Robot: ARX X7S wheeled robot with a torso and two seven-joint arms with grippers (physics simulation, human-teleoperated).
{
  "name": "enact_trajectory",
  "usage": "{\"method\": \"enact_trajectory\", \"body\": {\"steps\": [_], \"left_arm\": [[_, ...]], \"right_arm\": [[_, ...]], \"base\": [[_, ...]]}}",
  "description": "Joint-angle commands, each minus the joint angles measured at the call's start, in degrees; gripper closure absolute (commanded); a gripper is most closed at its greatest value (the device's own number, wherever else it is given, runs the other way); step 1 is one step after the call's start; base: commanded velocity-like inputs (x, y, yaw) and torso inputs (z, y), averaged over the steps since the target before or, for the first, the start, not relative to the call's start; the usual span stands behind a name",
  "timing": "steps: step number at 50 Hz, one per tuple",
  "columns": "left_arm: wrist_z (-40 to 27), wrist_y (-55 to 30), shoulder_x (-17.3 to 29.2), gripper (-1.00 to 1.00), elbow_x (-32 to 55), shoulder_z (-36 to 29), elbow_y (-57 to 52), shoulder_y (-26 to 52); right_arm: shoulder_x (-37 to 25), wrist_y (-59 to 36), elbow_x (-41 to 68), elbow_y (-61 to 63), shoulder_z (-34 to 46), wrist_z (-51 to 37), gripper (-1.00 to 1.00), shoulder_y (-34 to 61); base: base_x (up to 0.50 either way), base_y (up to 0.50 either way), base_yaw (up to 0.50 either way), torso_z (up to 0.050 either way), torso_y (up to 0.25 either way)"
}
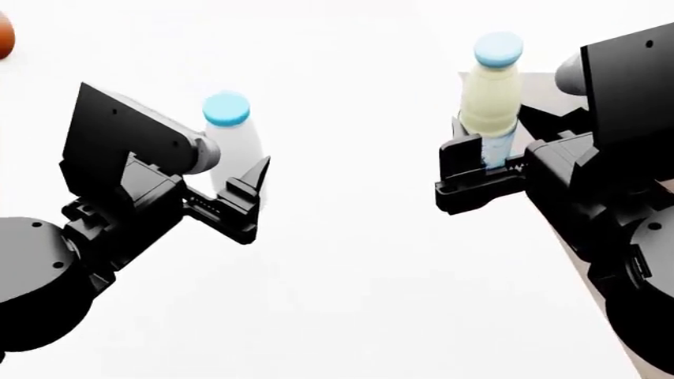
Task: Move the drinks to the dining counter.
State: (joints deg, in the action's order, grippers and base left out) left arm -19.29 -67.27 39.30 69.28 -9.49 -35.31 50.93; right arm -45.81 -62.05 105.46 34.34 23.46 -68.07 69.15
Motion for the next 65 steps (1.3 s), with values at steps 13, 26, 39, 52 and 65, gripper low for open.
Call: {"method": "enact_trajectory", "body": {"steps": [13,26,39,52,65], "left_arm": [[0.2,0.8,0.2,1.00,-1.9,-1.0,0.6,-0.4],[0.0,0.6,0.5,1.00,-1.3,-1.5,0.8,-0.7],[-0.2,0.9,0.7,1.00,-1.1,-1.6,0.7,-0.6],[-0.2,1.2,0.8,-1.00,-0.9,-1.8,0.6,-0.5],[-0.6,1.4,1.1,-1.00,-0.4,-1.8,0.6,-0.4]], "right_arm": [[-0.3,-0.4,-1.4,0.0,-0.5,0.1,1.00,1.0],[-0.7,-0.2,-1.2,0.2,-0.3,-0.1,1.00,1.0],[-1.0,0.3,-1.2,0.5,-0.3,-0.2,1.00,0.8],[-1.7,0.7,-1.1,0.9,-0.4,-0.1,1.00,0.4],[-2.0,1.1,-1.1,0.9,-0.2,0.0,1.00,0.5]], "base": [[0.00,0.00,0.00,0.001,0.002],[0.00,0.00,0.00,0.001,0.002],[0.00,0.00,0.00,0.001,0.002],[0.00,0.00,0.00,0.000,0.002],[0.00,0.00,0.00,0.001,0.001]]}}
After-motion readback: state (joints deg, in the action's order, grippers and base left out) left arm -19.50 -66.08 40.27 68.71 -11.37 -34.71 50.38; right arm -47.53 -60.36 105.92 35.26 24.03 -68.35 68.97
